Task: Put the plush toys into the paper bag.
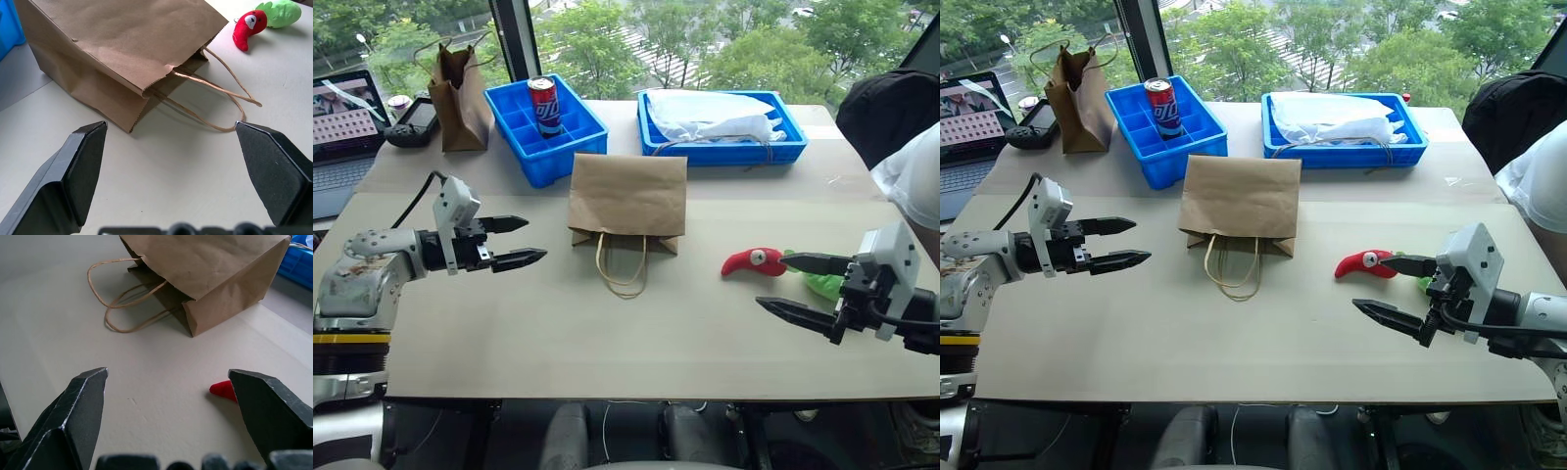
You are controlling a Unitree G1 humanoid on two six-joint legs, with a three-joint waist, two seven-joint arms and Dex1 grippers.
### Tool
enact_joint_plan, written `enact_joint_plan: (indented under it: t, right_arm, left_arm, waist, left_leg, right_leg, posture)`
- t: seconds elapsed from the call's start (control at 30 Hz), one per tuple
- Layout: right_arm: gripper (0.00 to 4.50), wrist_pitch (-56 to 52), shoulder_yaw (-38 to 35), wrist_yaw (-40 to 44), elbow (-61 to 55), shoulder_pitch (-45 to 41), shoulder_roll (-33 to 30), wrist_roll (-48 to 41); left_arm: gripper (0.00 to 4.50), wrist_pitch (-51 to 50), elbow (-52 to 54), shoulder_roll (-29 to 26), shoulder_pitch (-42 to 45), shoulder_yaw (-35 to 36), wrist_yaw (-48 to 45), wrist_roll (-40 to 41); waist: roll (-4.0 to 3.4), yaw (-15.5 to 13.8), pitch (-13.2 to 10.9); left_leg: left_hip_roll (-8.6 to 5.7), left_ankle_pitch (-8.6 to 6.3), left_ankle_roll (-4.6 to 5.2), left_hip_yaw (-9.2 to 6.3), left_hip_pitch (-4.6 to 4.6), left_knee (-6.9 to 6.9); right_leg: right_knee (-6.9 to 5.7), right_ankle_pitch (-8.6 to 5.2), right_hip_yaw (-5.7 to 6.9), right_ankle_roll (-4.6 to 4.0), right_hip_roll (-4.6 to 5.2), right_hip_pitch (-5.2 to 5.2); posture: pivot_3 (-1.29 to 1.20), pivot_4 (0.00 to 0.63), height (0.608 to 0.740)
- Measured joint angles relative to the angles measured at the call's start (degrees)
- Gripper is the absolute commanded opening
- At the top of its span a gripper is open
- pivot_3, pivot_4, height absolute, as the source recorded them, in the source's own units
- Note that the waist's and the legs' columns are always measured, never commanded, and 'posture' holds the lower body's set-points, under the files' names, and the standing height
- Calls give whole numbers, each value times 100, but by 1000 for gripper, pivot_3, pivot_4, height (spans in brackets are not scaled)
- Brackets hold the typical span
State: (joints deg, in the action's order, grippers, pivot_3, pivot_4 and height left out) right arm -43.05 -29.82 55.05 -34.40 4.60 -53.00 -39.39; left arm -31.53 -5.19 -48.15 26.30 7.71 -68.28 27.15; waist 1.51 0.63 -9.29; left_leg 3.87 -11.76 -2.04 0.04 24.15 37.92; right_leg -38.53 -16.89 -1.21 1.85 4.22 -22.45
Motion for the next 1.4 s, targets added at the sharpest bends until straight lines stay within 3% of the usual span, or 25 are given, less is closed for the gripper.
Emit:
enact_joint_plan:
  t: [0.13, 0.27, 0.4, 0.6, 0.77, 0.8, 0.83, 0.9, 0.93, 0.97, 1.2, 1.3, 1.4]
  right_arm:
    - [4398, 156, 426, 18, 34, -292, -126, 160]
    - [4398, 93, 1135, -7, -222, -1190, -246, -92]
    - [4398, -389, 1449, -257, -459, -1613, -249, -630]
    - [4398, -764, 1811, -989, -687, -1911, -13, -860]
    - [4398, -802, 1779, -1403, -758, -1708, -13, -820]
    - [4500, -820, 1779, -1470, -770, -1678, -13, -802]
    - [4500, -823, 1773, -1527, -781, -1664, -13, -794]
    - [4500, -823, 1745, -1643, -812, -1606, -14, -792]
    - [4500, -823, 1729, -1666, -822, -1564, -14, -793]
    - [4500, -825, 1711, -1697, -834, -1505, -16, -794]
    - [4500, -826, 1517, -1840, -1028, -1162, -59, -805]
    - [4500, -826, 1491, -1844, -1072, -986, -61, -819]
    - [4500, -837, 1437, -1808, -1182, -621, -98, -875]
  left_arm:
    - [4500, 148, -342, 40, 397, -160, -434, 0]
    - [4500, 948, -745, 214, 1402, -680, -1401, -119]
    - [4500, 2137, -1455, 531, 1842, -1401, -1923, -821]
    - [4500, 5315, -3604, 1307, 2946, -2403, -1796, -2447]
    - [4500, 6981, -5010, 1853, 3680, -2614, -1144, -3192]
    - [3981, 7213, -5186, 1966, 3724, -2692, -1047, -3309]
    - [3872, 7383, -5341, 2048, 3742, -2742, -971, -3416]
    - [3090, 7637, -5671, 2227, 3757, -2805, -914, -3558]
    - [2916, 7688, -5767, 2270, 3771, -2805, -915, -3585]
    - [2412, 7732, -5892, 2319, 3809, -2798, -936, -3593]
    - [32, 7596, -6086, 2439, 4018, -2427, -1398, -3257]
    - [32, 6904, -5887, 2516, 4007, -2151, -2016, -2787]
    - [32, 5615, -4705, 2364, 3623, -2120, -2330, -2132]
  waist:
    - [1, 2, -4]
    - [-1, -13, -9]
    - [0, -19, -9]
    - [8, -93, -14]
    - [9, -131, -14]
    - [8, -132, -14]
    - [9, -131, -14]
    - [9, -109, -14]
    - [9, -103, -15]
    - [10, -97, -15]
    - [10, -92, -15]
    - [10, -76, -15]
    - [9, -48, -15]
  left_leg:
    - [0, 9, -1, 0, 1, 0]
    - [-2, 20, -3, -2, 5, 0]
    - [-3, 18, 1, -3, 14, -2]
    - [-9, 18, 2, -4, 34, -1]
    - [-14, 17, 4, -5, 59, -1]
    - [-17, 17, 4, -4, 62, -1]
    - [-18, 17, 4, -4, 66, -1]
    - [-17, 18, 4, -5, 80, 0]
    - [-17, 19, 4, -6, 81, 0]
    - [-16, 19, 5, -7, 80, 1]
    - [-17, 21, 5, -9, 79, 3]
    - [-17, 22, 5, -10, 80, 6]
    - [-16, 22, 5, -15, 79, 6]
  right_leg:
    - [-3, -1, 1, 1, -2, -5]
    - [0, 7, -2, -4, -3, -1]
    - [8, 7, -2, -4, -4, -5]
    - [10, 9, -3, -3, -3, -20]
    - [11, 12, -4, 4, 0, -44]
    - [10, 12, -5, 5, 4, -49]
    - [7, 12, -7, 5, 4, -54]
    - [-3, 13, -7, 6, 2, -72]
    - [-6, 13, -7, 6, 2, -73]
    - [-11, 13, -7, 6, 0, -75]
    - [-17, 13, -7, 6, 0, -73]
    - [-19, 13, -6, 6, 0, -73]
    - [-22, 12, -7, 8, 0, -69]
  posture:
    - [0, 150, 698]
    - [0, 150, 698]
    - [0, 150, 698]
    - [0, 150, 698]
    - [0, 150, 698]
    - [0, 150, 698]
    - [0, 150, 698]
    - [0, 150, 698]
    - [0, 150, 698]
    - [0, 150, 698]
    - [0, 150, 698]
    - [0, 150, 698]
    - [0, 150, 698]
